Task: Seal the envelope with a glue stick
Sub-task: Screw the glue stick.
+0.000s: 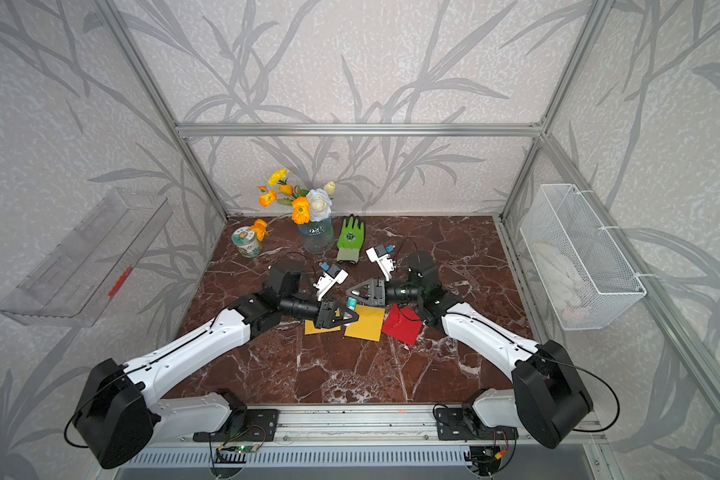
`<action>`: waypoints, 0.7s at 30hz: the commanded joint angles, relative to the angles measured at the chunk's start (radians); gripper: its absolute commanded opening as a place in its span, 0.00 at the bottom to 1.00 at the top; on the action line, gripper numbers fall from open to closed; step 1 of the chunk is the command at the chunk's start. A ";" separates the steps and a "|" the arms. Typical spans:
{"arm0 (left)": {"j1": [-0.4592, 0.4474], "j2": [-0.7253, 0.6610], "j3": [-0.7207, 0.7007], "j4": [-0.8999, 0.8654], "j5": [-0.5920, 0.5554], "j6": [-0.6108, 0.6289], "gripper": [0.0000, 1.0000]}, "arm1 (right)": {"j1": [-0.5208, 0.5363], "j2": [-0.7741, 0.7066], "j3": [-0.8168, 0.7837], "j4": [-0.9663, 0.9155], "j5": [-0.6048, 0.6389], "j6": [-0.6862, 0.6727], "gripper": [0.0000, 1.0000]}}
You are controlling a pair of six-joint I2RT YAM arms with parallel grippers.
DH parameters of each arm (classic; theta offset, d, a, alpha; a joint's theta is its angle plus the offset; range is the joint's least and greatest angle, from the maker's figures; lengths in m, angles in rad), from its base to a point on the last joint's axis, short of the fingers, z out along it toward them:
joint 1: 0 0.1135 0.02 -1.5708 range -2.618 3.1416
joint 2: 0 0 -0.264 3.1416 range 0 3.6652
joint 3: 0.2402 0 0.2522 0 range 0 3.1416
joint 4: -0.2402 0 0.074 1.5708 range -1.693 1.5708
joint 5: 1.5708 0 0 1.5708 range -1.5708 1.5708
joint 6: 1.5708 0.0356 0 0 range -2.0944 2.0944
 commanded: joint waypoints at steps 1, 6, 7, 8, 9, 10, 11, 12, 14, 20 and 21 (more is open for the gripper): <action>0.001 -0.037 0.043 0.058 0.123 -0.028 0.00 | 0.014 -0.111 -0.021 0.161 -0.143 -0.026 0.13; 0.001 -0.080 0.020 0.206 0.225 -0.133 0.00 | 0.020 -0.157 -0.050 0.226 -0.214 -0.028 0.13; 0.001 -0.086 0.018 0.224 0.240 -0.144 0.00 | 0.023 -0.156 -0.053 0.252 -0.225 -0.019 0.13; 0.001 -0.091 0.018 0.235 0.255 -0.151 0.00 | 0.028 -0.154 -0.055 0.279 -0.238 -0.010 0.13; 0.000 -0.093 0.018 0.235 0.270 -0.151 0.00 | 0.030 -0.153 -0.057 0.291 -0.245 -0.008 0.13; -0.001 -0.093 0.020 0.225 0.274 -0.144 0.00 | 0.031 -0.152 -0.057 0.290 -0.245 -0.009 0.14; 0.000 -0.093 0.028 0.189 0.270 -0.121 0.00 | 0.030 -0.151 -0.050 0.265 -0.237 -0.021 0.16; 0.000 -0.094 0.041 0.127 0.243 -0.078 0.00 | 0.029 -0.154 -0.036 0.209 -0.213 -0.045 0.22; 0.000 -0.098 0.058 0.007 0.163 0.003 0.00 | 0.025 -0.156 0.010 0.035 -0.129 -0.111 0.42; 0.002 -0.104 0.015 -0.018 -0.174 0.054 0.00 | 0.014 -0.060 0.120 -0.197 0.126 -0.034 0.59; 0.001 -0.105 0.011 -0.017 -0.213 0.060 0.00 | 0.014 -0.040 0.133 -0.216 0.133 -0.034 0.59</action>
